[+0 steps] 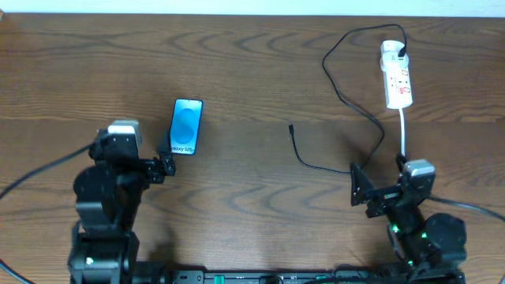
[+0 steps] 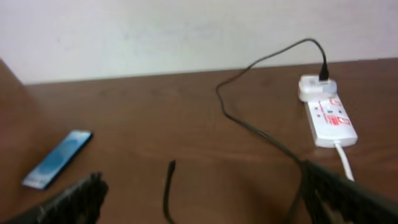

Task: Plug charger to phone and switch on socket
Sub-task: 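Move the left gripper over the blue phone and lower it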

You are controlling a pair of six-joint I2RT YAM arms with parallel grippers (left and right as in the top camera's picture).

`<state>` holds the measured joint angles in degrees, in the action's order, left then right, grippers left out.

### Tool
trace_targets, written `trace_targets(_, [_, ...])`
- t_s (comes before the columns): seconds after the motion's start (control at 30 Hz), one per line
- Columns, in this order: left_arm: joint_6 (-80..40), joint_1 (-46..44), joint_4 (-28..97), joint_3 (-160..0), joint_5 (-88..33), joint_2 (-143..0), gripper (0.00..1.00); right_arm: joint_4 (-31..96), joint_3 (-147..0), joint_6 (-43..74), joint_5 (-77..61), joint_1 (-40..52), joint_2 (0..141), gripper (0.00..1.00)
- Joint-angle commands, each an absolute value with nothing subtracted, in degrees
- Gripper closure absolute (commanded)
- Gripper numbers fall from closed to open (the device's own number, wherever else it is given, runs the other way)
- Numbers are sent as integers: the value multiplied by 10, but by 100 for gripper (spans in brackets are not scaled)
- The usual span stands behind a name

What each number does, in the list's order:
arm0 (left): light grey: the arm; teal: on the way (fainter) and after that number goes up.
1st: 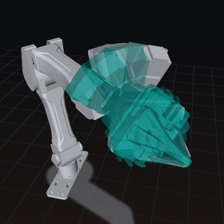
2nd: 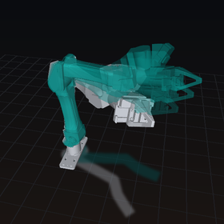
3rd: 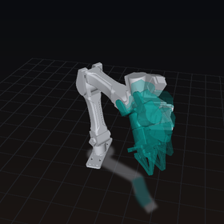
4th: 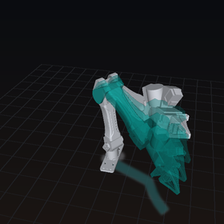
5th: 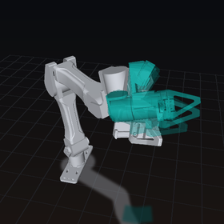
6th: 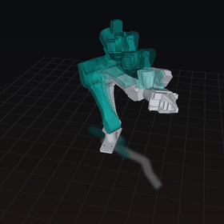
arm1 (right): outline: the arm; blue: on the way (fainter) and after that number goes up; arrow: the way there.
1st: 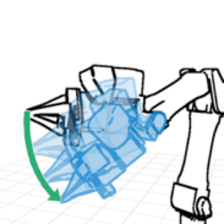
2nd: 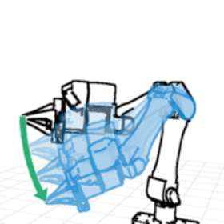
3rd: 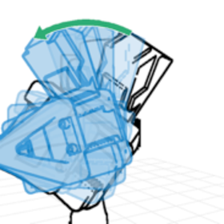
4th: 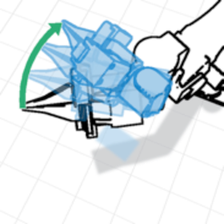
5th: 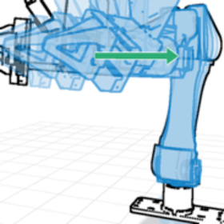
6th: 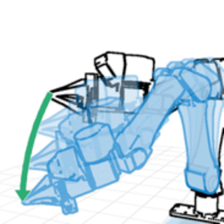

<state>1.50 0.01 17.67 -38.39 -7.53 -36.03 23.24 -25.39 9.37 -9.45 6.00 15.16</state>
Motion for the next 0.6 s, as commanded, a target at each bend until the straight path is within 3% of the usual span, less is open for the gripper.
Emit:
trace_targets(0.0, [15,3,214,-451,-90,-396,7,257,-318,85,-101,57,200,1])
trace_targets(0.57, [30,3,603,-870,-99,-707,7,514,-653,76,-111,57,492,1])
